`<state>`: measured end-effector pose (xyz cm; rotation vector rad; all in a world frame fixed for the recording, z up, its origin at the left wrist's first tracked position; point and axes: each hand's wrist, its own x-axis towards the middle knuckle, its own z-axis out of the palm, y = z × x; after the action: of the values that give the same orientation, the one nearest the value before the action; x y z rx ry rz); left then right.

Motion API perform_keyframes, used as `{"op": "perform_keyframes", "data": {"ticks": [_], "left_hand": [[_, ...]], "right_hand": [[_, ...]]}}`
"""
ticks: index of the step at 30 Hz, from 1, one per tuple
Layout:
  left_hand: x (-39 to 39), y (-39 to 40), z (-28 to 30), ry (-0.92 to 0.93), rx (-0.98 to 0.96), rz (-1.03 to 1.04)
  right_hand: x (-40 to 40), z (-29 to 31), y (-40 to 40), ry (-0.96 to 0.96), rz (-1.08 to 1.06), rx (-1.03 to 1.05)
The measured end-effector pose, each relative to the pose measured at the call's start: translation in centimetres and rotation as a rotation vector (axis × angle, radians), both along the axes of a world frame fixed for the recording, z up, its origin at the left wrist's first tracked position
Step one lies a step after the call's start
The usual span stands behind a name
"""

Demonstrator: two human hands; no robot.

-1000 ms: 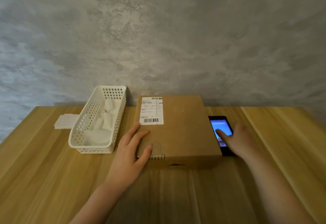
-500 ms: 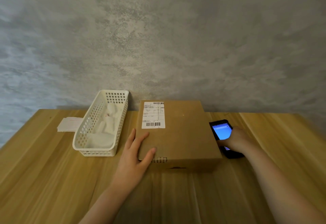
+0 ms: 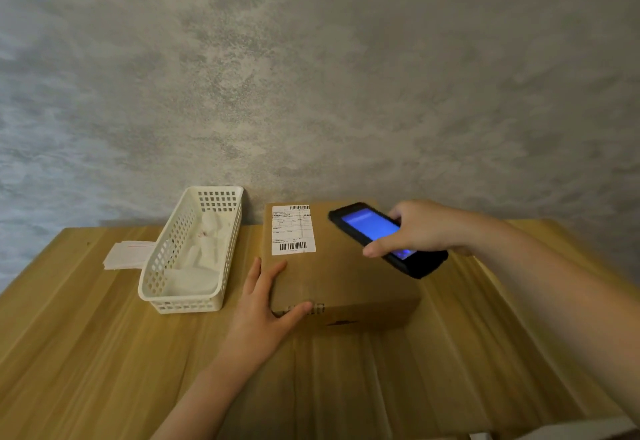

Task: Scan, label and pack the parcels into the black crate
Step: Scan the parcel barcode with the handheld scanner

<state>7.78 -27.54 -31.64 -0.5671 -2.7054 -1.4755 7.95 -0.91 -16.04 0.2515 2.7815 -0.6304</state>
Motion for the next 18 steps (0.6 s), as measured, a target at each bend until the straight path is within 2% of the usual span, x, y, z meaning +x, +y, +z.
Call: {"op": "perform_keyframes", "data": {"ticks": [3, 6, 18], "left_hand": [[-0.1, 0.2, -0.5, 0.000, 0.024, 0.019], [-0.1, 0.2, -0.7, -0.003, 0.024, 0.042], [0.0, 0.2, -0.5, 0.015, 0.049, 0.027]], "right_hand": [[1.2, -0.2, -1.6, -0.135, 0.102, 0.065], [2.2, -0.5, -2.5, -0.200, 0.104, 0.104], [3.3, 0.7, -3.8, -0.248, 0.136, 0.134]]}}
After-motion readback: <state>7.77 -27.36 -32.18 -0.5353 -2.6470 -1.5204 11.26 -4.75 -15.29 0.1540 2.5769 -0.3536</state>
